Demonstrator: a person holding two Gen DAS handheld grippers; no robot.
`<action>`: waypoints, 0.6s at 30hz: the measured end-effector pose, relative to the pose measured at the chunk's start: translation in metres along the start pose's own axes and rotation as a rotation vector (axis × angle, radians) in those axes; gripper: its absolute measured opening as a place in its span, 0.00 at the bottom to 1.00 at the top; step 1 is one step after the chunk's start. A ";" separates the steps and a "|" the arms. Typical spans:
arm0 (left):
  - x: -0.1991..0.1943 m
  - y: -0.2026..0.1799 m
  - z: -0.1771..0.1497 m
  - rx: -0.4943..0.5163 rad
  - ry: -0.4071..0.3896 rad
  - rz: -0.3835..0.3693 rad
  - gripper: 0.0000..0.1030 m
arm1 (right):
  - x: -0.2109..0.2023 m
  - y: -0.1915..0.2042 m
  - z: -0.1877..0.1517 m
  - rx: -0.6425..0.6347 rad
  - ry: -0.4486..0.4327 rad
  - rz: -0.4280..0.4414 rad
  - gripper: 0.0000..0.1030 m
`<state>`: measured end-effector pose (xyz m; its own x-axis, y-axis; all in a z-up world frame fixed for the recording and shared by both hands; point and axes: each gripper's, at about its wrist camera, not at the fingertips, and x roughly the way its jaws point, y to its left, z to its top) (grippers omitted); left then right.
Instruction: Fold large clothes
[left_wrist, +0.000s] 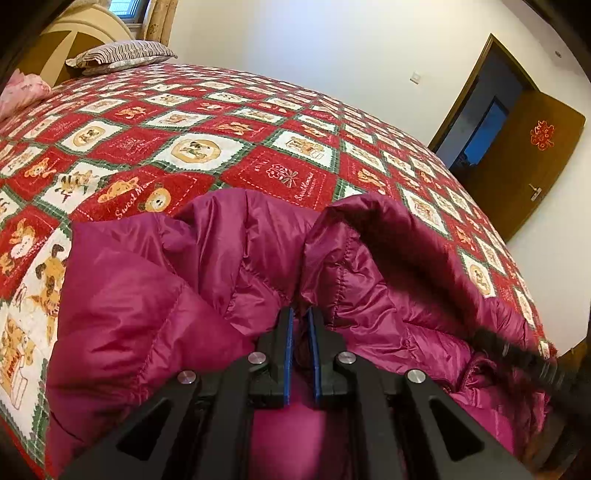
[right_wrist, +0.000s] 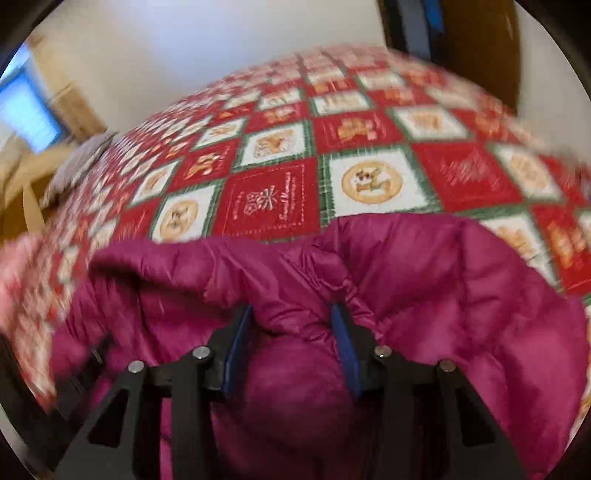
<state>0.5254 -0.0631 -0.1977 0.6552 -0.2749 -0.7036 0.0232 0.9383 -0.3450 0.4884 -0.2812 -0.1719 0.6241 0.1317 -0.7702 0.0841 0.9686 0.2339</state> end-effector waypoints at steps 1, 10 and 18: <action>0.000 0.001 0.000 -0.006 0.004 -0.010 0.08 | -0.002 0.003 -0.008 -0.040 -0.029 -0.014 0.47; -0.070 -0.010 0.038 0.098 -0.076 -0.013 0.08 | -0.006 0.007 -0.018 -0.104 -0.081 -0.045 0.47; -0.008 -0.087 0.098 0.220 -0.024 0.048 0.57 | -0.002 0.005 -0.015 -0.085 -0.103 -0.005 0.47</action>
<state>0.5925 -0.1221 -0.1012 0.6774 -0.2261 -0.7000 0.1539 0.9741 -0.1657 0.4760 -0.2737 -0.1783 0.7007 0.1088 -0.7051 0.0239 0.9842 0.1756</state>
